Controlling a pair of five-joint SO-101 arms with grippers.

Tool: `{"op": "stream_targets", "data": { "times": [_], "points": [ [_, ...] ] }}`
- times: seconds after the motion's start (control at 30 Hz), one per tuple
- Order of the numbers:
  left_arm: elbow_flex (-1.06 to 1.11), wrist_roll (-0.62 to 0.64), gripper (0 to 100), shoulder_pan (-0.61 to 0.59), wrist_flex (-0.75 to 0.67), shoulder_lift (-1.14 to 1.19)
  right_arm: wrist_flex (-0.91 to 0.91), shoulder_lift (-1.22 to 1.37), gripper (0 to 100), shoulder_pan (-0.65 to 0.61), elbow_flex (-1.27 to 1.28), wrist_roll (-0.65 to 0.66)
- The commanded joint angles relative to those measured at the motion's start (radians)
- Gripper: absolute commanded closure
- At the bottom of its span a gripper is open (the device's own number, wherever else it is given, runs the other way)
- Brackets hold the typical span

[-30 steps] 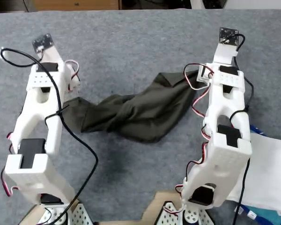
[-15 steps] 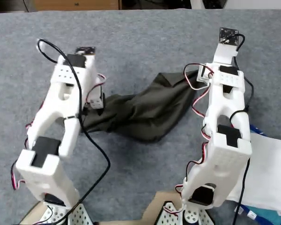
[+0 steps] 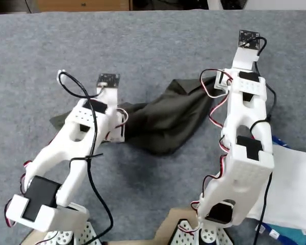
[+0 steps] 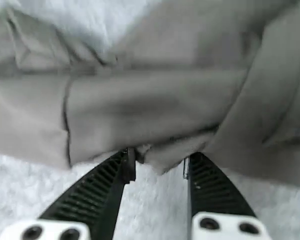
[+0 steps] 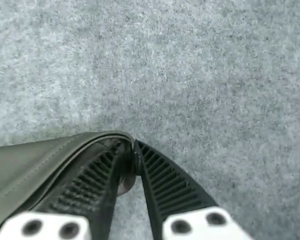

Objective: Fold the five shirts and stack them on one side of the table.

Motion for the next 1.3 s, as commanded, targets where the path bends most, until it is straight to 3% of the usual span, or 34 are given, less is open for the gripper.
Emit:
{"op": "stream_targets", "data": {
  "times": [0.0,0.13,0.3,0.53,0.9,1.13,1.27],
  "points": [
    [-0.003,0.035,85,-0.011,-0.092,-0.045,0.005,-0.005,99.4,0.004,-0.058,-0.005],
    [-0.003,0.043,99,-0.011,-0.230,-0.045,0.005,-0.005,99.4,0.004,-0.058,-0.005],
    [-0.041,0.043,98,-0.041,-0.328,-0.044,0.005,-0.004,99.4,0.004,-0.058,-0.005],
    [-0.316,0.044,98,-0.143,-0.319,0.076,0.005,-0.004,99.4,0.004,-0.058,-0.005],
    [-1.162,0.158,98,-0.155,-0.089,0.558,0.005,-0.004,99.3,0.004,-0.056,-0.005],
    [-1.792,0.157,98,-0.153,0.048,0.898,0.005,-0.004,99.3,0.004,-0.056,-0.005],
    [-2.027,0.155,98,-0.160,0.095,1.032,0.005,-0.004,99.3,0.004,-0.054,-0.005]
  ]
}}
